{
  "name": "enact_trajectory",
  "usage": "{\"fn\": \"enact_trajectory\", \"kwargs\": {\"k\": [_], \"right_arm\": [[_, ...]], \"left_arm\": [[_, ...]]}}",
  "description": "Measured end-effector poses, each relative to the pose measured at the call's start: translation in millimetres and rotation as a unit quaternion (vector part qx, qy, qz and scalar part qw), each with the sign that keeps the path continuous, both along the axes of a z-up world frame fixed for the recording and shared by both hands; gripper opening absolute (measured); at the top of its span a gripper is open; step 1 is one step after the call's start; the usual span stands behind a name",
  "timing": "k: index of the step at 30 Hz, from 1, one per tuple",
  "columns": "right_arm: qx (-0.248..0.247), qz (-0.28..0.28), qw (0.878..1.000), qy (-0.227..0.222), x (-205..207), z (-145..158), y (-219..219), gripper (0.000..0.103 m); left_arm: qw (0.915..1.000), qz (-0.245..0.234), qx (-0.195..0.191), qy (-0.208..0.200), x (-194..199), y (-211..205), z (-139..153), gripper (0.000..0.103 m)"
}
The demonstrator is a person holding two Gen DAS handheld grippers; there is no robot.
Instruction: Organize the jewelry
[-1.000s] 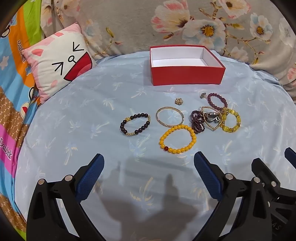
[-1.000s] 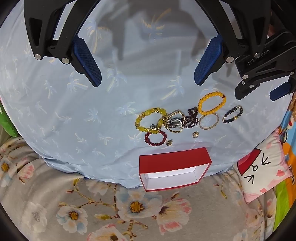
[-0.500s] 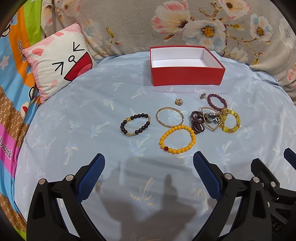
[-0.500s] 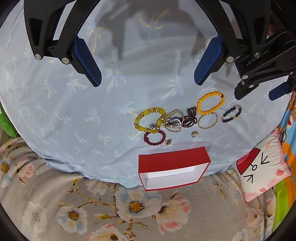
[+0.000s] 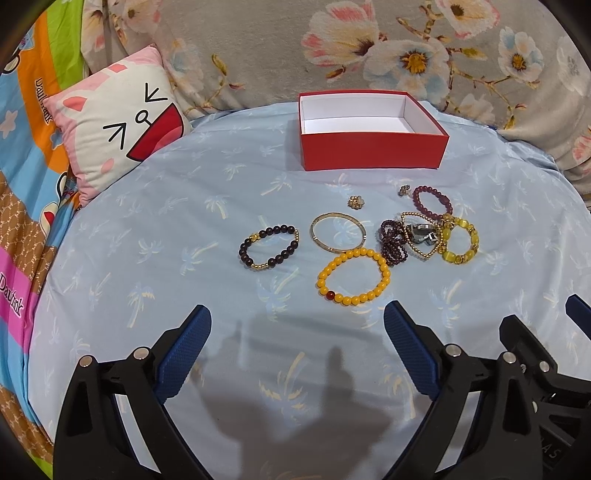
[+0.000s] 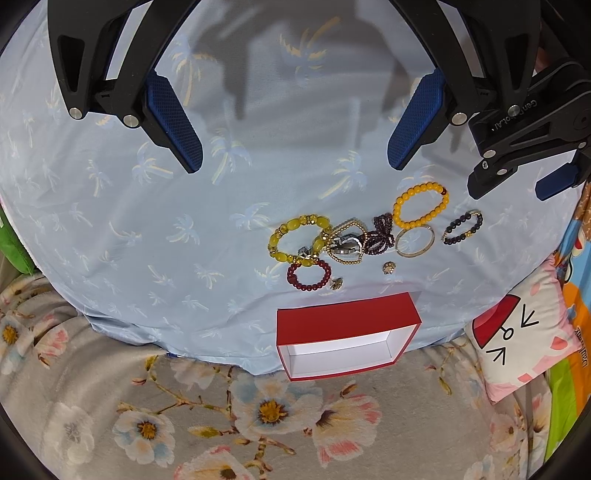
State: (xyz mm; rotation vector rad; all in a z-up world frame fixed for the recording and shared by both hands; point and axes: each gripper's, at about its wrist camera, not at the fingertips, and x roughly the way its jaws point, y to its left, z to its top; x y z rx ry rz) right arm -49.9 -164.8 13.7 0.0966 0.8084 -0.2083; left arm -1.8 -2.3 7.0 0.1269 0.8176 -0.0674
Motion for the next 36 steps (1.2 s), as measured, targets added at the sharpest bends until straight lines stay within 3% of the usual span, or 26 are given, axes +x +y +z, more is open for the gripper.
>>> {"fn": "enact_trajectory", "kwargs": {"k": [36], "right_arm": [[0.001,0.001,1.000,-0.002,-0.5,0.9,2.3,0.096]], "left_arm": [[1.0000,0.001,-0.002,0.002,-1.9,-1.0,-3.0,0.089]]}}
